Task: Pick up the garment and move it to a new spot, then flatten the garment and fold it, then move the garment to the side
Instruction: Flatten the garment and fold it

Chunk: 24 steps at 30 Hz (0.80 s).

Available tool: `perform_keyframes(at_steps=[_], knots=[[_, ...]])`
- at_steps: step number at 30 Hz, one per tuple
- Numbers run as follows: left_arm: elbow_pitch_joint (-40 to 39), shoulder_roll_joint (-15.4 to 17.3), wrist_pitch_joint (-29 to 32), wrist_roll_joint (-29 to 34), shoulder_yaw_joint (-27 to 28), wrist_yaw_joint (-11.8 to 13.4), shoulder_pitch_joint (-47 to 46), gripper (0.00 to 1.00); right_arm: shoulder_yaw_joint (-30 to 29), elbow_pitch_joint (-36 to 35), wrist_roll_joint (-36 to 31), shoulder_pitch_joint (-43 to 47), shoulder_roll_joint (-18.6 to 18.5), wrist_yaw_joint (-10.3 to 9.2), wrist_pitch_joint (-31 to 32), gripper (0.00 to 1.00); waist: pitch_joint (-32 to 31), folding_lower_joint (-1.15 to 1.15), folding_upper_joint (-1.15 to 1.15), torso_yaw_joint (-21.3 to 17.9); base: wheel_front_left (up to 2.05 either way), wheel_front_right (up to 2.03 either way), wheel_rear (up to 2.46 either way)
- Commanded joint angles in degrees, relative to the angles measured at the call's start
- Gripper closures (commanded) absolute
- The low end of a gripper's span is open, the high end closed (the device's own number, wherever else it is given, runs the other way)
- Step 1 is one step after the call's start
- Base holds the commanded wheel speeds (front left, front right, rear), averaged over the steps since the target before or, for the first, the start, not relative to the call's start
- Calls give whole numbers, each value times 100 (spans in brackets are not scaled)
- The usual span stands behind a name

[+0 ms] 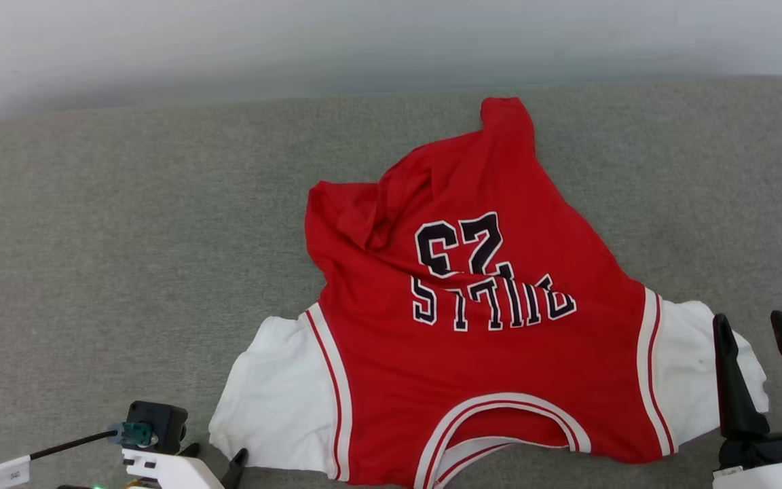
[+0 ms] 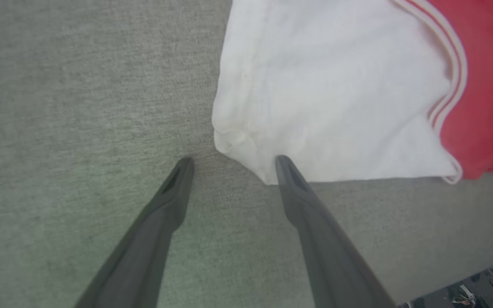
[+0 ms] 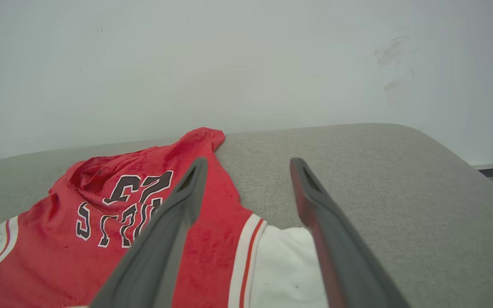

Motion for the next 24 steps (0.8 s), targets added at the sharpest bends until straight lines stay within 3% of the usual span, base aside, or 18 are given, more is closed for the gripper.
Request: perform_keyframes(at_steps=[1, 6, 7, 8, 15, 23, 24], knots=[[148, -20, -46, 27, 3, 16, -111, 0, 24, -1, 39, -84, -23, -2, -54, 0, 149, 0, 0, -96, 0, 0, 0], [555, -140, 87, -90, -100, -21, -132, 0, 69, 77, 34, -129, -54, -2, -111, 0, 251, 0, 0, -145, 0, 0, 0], [614, -155, 142, -124, -143, -53, -120, 64, 71, 96, 15, -136, -54, -2, -110, 0, 260, 0, 0, -147, 0, 0, 0], [644, -151, 181, -141, -204, -105, -115, 100, 81, 118, -11, -138, -61, -2, -87, 0, 266, 0, 0, -143, 0, 0, 0], [161, -17, -283, -5, 68, -60, -261, 100, -64, 279, -5, -24, -188, -2, 446, 0, 107, 0, 0, 19, 0, 0, 0], [-822, 223, -449, 36, 491, 231, -61, 100, -415, 164, 26, 533, -159, -2, 2448, 0, -63, 0, 0, 159, 0, 0, 0], [-822, 223, -449, 36, 491, 231, -61, 100, -415, 164, 26, 533, -159, -2, 2448, 0, -63, 0, 0, 159, 0, 0, 0]])
